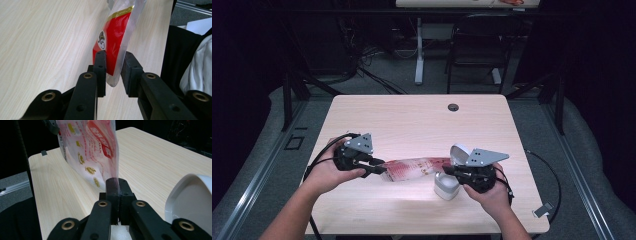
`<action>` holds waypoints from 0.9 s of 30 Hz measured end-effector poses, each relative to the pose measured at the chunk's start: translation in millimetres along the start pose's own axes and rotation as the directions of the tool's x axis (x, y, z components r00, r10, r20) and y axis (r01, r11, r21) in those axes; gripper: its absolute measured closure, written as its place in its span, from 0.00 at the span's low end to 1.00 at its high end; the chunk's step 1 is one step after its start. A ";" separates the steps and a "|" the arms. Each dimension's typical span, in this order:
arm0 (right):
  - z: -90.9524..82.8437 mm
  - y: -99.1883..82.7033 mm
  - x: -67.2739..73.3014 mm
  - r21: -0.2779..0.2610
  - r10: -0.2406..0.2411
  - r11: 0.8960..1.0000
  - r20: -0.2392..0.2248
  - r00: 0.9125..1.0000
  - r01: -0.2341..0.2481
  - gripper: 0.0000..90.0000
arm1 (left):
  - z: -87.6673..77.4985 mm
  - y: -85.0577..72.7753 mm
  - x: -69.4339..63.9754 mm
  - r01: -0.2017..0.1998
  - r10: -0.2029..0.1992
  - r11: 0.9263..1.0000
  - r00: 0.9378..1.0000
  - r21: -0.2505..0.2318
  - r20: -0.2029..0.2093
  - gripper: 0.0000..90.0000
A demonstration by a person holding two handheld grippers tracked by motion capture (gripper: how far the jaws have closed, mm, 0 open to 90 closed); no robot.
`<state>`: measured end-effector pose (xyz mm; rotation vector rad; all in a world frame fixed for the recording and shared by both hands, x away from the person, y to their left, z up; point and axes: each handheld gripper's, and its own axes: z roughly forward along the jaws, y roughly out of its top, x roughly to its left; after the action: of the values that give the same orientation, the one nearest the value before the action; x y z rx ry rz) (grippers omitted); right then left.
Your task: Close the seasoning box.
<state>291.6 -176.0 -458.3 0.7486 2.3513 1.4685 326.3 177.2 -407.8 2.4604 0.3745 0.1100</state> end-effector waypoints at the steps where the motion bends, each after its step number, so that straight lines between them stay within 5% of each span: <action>1: 0.0 1.3 -0.1 0.002 -0.002 1.000 -0.002 1.000 0.002 0.99 | 1.0 -2.2 0.6 0.006 -0.006 1.000 1.000 -0.006 0.002 0.84; 27: 4.0 42.6 10.3 0.069 -0.083 0.994 -0.013 0.996 0.083 0.99 | 27.6 -43.0 5.9 0.109 -0.106 0.990 0.993 -0.092 0.045 0.83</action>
<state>297.1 -152.3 -421.6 0.6533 2.4210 1.3658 326.3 195.2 -455.9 2.3404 0.4726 0.0316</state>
